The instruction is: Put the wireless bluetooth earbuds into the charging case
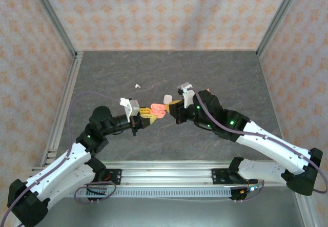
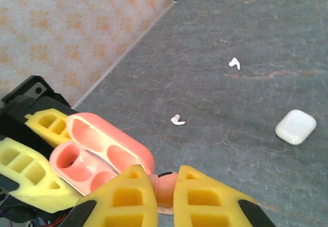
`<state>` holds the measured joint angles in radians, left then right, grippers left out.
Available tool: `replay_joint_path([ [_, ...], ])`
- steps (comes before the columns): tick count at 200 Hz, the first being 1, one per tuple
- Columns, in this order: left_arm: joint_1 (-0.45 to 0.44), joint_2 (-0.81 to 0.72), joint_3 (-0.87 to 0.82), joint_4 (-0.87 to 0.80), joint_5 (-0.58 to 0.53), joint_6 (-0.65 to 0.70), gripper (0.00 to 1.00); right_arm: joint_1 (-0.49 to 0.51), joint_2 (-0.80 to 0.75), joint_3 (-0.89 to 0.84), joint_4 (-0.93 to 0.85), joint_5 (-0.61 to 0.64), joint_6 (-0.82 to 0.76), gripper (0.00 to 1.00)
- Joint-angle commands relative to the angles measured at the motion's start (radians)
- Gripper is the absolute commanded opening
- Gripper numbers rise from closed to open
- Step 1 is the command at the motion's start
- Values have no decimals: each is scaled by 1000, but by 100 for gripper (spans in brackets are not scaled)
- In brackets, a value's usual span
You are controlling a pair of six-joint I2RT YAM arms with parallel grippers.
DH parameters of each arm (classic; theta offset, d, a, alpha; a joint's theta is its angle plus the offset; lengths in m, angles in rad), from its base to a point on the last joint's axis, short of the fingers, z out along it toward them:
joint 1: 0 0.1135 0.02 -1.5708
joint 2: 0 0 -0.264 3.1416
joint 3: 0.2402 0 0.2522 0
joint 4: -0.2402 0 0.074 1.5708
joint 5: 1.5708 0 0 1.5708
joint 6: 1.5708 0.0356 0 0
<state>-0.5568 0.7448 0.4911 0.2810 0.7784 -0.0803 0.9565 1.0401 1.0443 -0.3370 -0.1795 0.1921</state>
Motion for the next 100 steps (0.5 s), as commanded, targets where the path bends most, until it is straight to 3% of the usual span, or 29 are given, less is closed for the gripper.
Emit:
replay_joint_path([
  [1,-4,6,24,24,39,-7,0,5,-14,33,68,-1,-80,0],
  [100,-4,-8,46,12,40,-20,0,5,-20,57,36,-63,-171,0],
])
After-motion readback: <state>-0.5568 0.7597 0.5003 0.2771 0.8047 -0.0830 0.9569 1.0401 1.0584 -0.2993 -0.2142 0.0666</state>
